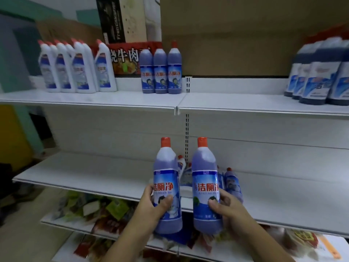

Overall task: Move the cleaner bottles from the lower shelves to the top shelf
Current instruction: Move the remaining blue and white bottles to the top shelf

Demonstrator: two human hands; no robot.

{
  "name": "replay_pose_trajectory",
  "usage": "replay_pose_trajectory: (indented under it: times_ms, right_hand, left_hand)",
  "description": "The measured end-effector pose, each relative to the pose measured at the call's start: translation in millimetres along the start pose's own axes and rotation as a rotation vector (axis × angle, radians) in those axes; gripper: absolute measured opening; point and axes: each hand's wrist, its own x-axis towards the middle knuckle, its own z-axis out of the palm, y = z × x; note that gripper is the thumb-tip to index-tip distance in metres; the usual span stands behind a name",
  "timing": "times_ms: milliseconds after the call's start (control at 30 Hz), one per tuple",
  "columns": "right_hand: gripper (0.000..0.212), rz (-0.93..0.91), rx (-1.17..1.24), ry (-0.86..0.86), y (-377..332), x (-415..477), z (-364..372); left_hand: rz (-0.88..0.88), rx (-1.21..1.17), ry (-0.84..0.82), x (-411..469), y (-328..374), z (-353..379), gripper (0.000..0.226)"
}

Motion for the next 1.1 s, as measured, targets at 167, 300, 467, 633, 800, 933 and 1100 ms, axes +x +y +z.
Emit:
replay_pose_trajectory:
  times_ms: [167,300,467,633,800,933,1100]
  right_hand:
    - [0.099,-0.067,0.035,0.027,-18.4,1.6,53.6]
    - [0.093,-0.160,-0.012,-0.001,-52.6,10.9,80.4]
    - [0.082,-0.318,0.029,-0.021,-112.6,43.9,94.4]
    - [0.083,-0.430,-0.087,-0.028,-188.1,90.9,92.5]
    - [0.071,-0.432,-0.250,0.023,-239.3,159.3,89.8]
    - [0.068,-0.425,-0.328,0.073,-260.6,220.1,97.3]
    - [0.066,-0.409,-0.486,0.136,-278.3,284.0,106.4]
  left_hand:
    - [0.062,-0.041,-0.013,-2.0,36.0,-46.4,0.080]
    - [0.108,-0.059,-0.078,2.9,72.8,-65.3,0.088]
    - [0.232,-0.040,-0.097,29.0,134.8,-75.9,0.111]
    - [0.438,-0.025,-0.034,87.1,209.2,-77.1,0.100]
    - [0.453,-0.028,-0.031,156.7,261.4,-89.9,0.056]
    - [0.439,-0.005,-0.018,216.2,279.4,-103.0,0.054]
    - [0.431,0.165,0.051,287.1,287.2,-122.8,0.065]
